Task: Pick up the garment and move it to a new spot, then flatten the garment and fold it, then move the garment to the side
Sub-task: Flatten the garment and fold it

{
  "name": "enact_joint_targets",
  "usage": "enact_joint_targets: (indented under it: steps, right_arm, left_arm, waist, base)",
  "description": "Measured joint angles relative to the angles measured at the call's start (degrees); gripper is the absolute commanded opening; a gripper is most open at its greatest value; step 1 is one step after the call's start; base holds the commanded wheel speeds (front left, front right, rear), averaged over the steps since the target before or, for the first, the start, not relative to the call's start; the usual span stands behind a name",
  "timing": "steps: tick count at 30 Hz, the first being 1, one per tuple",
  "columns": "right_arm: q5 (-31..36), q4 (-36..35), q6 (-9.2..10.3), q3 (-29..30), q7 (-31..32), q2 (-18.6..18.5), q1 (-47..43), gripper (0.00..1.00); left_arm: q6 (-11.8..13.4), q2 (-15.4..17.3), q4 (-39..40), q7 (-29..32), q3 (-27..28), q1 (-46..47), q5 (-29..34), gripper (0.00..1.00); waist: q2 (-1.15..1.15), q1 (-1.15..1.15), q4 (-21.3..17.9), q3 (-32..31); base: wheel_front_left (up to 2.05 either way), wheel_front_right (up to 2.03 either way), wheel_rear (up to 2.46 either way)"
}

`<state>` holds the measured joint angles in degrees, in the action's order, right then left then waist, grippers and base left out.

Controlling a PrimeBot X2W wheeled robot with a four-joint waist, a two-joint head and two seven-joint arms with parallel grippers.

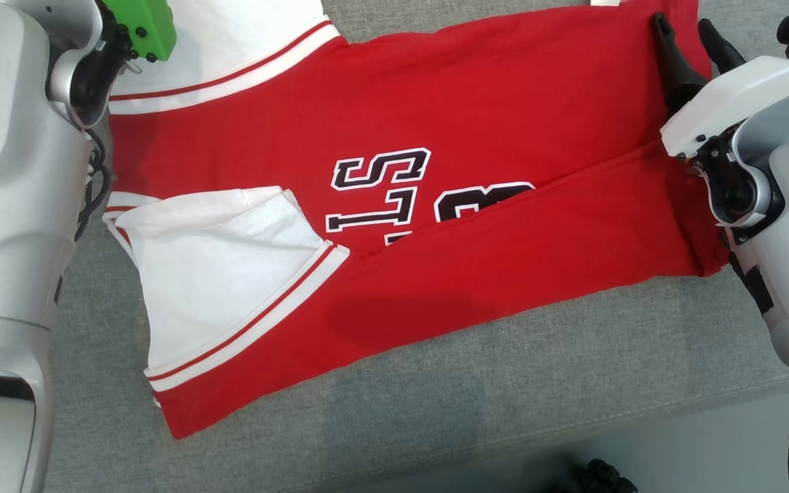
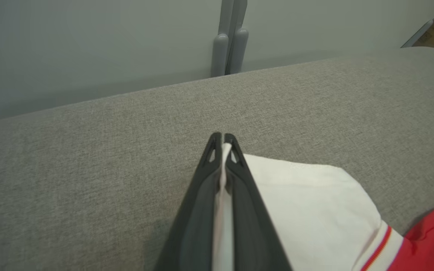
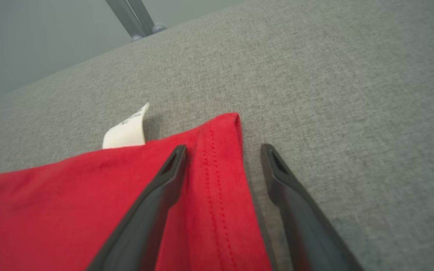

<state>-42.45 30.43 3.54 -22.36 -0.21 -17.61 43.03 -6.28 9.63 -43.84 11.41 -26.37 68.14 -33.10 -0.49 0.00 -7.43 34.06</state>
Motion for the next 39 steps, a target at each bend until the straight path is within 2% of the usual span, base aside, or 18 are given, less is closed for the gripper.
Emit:
enact_joint_targets:
  steps: [1, 2, 3, 6, 7, 12, 14, 16, 17, 26, 32, 39]
  right_arm:
    - [-0.09, 0.23, -0.02, 0.00, 0.00, 0.13, 0.02, 1.00]
    - [-0.26, 0.49, -0.09, 0.02, 0.00, 0.33, 0.03, 0.94]
    - [-0.67, 0.68, -0.13, 0.18, 0.01, 0.63, 0.04, 0.65]
    - [-2.16, 1.11, -0.96, 0.67, 0.27, 1.45, 0.18, 0.14]
    - [-2.42, 1.27, -1.04, 0.71, 0.27, 1.51, 0.26, 0.00]
    - [-2.83, 1.98, -1.70, 1.62, -0.51, 1.44, 1.23, 0.01]
    - [-2.82, 2.43, -2.02, 1.76, -1.60, 1.44, 1.35, 0.12]
    - [-2.82, 3.19, -2.45, 1.81, -2.24, 1.42, 1.33, 0.07]
    - [-2.81, 3.41, -2.71, 1.79, -2.66, 1.42, 1.33, 0.00]
    - [-1.68, 5.32, -5.66, 1.30, -7.84, 1.11, 0.27, 0.00]
    - [-0.01, 6.99, -7.95, 0.68, -11.91, -0.81, -3.78, 0.00]
    - [1.16, 9.28, -9.28, -0.45, -13.43, -2.26, -9.10, 0.00]
  left_arm:
    - [-0.01, 0.00, -0.05, -0.33, -0.08, 0.00, 0.00, 0.00]
    - [-0.02, 0.02, -0.07, -0.40, -0.18, -0.01, 0.00, 0.00]
    - [-0.05, 0.01, -0.07, -0.44, -0.22, -0.01, -0.10, 0.00]
    - [-0.51, 0.02, 0.03, -0.48, -0.32, -0.01, -0.52, 0.00]
    - [-0.56, 0.03, 0.04, -0.74, -0.38, -0.01, -0.57, 0.00]
    - [-0.63, 0.08, 0.75, -1.89, -1.09, -0.03, -1.13, 0.00]
    - [-0.78, 0.07, 1.18, -2.87, -1.52, -0.24, -1.54, 0.00]
    - [-0.78, 0.08, 1.72, -3.52, -1.66, -0.79, -1.64, 0.00]
    - [-0.79, 0.08, 1.87, -4.00, -1.72, -1.22, -1.82, 0.00]
    - [-0.79, 0.33, 5.50, -8.12, -3.65, -6.92, -5.54, 0.00]
    - [-0.80, 0.55, 9.58, -11.94, -5.77, -12.05, -8.17, 0.00]
    - [-0.80, 3.27, 13.30, -14.74, -7.01, -20.47, -11.95, 0.00]
  waist:
    - [0.00, 0.00, 0.10, -0.18]
    - [0.00, 0.00, 0.19, -0.37]
    - [0.00, 0.00, 0.28, -0.56]
    - [0.00, 0.00, 0.51, -0.93]
    - [0.00, 0.00, 0.56, -1.00]
    - [0.00, 0.00, 0.80, -1.32]
    - [0.00, 0.00, 0.89, -1.58]
    - [0.00, 0.00, 0.98, -1.98]
    - [0.00, 0.00, 1.03, -2.21]
    - [0.00, 0.00, 1.34, -5.15]
    - [0.00, 0.00, 2.01, -8.67]
    - [0.00, 0.00, 3.96, -14.61]
  base:
    - [0.00, 0.00, 0.00]
    - [0.00, 0.00, 0.00]
    - [0.00, 0.00, 0.00]
    - [0.00, 0.00, 0.00]
    - [0.00, 0.00, 0.00]
    - [0.00, 0.00, 0.00]
    - [0.00, 0.00, 0.00]
    - [0.00, 0.00, 0.00]
    - [0.00, 0.00, 0.00]
    - [0.00, 0.00, 0.00]
    - [0.00, 0.00, 0.00]
    - [0.00, 0.00, 0.00]
